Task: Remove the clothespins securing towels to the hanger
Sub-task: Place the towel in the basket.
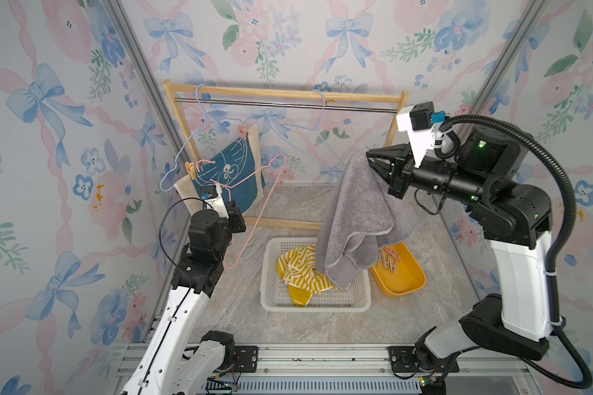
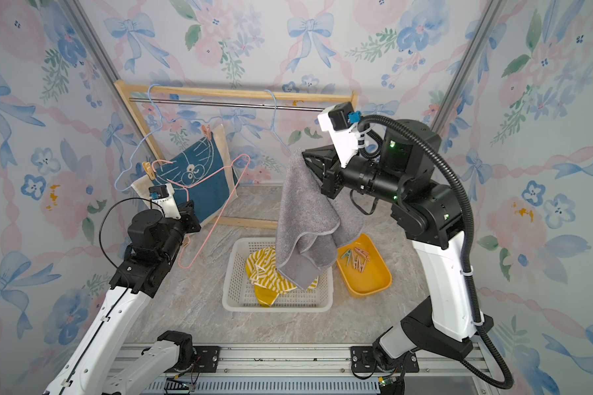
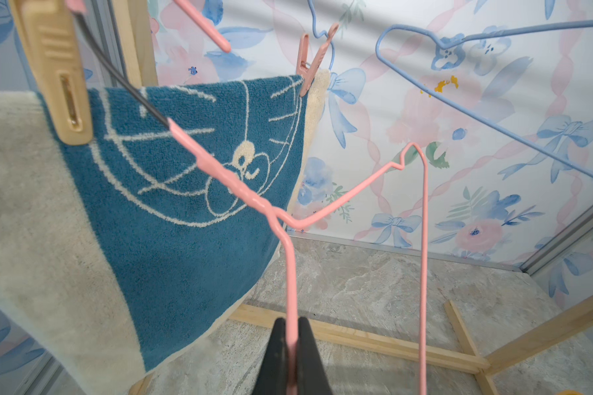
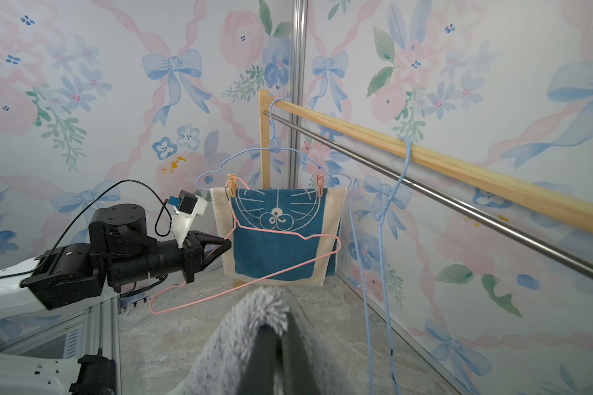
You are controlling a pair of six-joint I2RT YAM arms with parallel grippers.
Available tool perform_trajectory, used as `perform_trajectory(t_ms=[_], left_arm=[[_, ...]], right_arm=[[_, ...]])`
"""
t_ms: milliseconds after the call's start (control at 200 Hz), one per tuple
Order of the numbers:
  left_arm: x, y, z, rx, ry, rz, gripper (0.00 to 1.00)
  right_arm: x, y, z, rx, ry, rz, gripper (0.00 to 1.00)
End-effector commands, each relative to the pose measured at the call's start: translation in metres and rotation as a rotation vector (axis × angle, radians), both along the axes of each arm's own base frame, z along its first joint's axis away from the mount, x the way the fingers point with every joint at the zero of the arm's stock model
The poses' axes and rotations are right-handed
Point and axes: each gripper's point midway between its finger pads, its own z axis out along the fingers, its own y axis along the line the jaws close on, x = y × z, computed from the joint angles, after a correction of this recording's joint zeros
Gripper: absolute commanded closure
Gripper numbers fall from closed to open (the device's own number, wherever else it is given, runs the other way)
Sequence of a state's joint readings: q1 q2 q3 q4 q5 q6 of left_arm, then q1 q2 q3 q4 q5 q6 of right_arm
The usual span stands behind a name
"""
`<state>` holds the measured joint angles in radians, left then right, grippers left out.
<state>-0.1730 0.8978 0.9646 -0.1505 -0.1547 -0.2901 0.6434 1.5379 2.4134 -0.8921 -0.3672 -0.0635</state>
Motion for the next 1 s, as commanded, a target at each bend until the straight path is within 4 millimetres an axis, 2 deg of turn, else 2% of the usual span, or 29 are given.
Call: perform_trajectory(t_ms=[0, 70, 215, 375, 720, 995], left_arm=[[-0.003, 0.001, 0.014, -0.021, -0.051, -0.004, 1.0], [-0.004, 0.002, 0.016, -0.019, -0.059, 0.001, 1.0], [-0.005, 0.005, 0.02, -0.013, -0.069, 0.016, 1.0], [-0.005, 0.008, 0.019, -0.01, -0.068, 0.035, 1.0], [-0.002, 0.007, 0.017, -0.014, -0.063, 0.03, 1.0], [0.0, 0.003, 0.015, -0.016, -0.058, 0.011, 1.0]], right_arm=[[0.002, 0.024, -0.025, -0.035, 0.039, 0.046, 1.0], [0.008, 0.033, -0.05, -0.055, 0.084, 0.046, 1.0], [0.012, 0.049, -0.114, -0.115, 0.176, 0.054, 1.0], [0.003, 0.059, -0.179, -0.199, 0.254, 0.082, 1.0], [-0.005, 0.081, -0.303, -0.367, 0.425, 0.109, 1.0], [-0.009, 0.103, -0.388, -0.518, 0.543, 0.127, 1.0]])
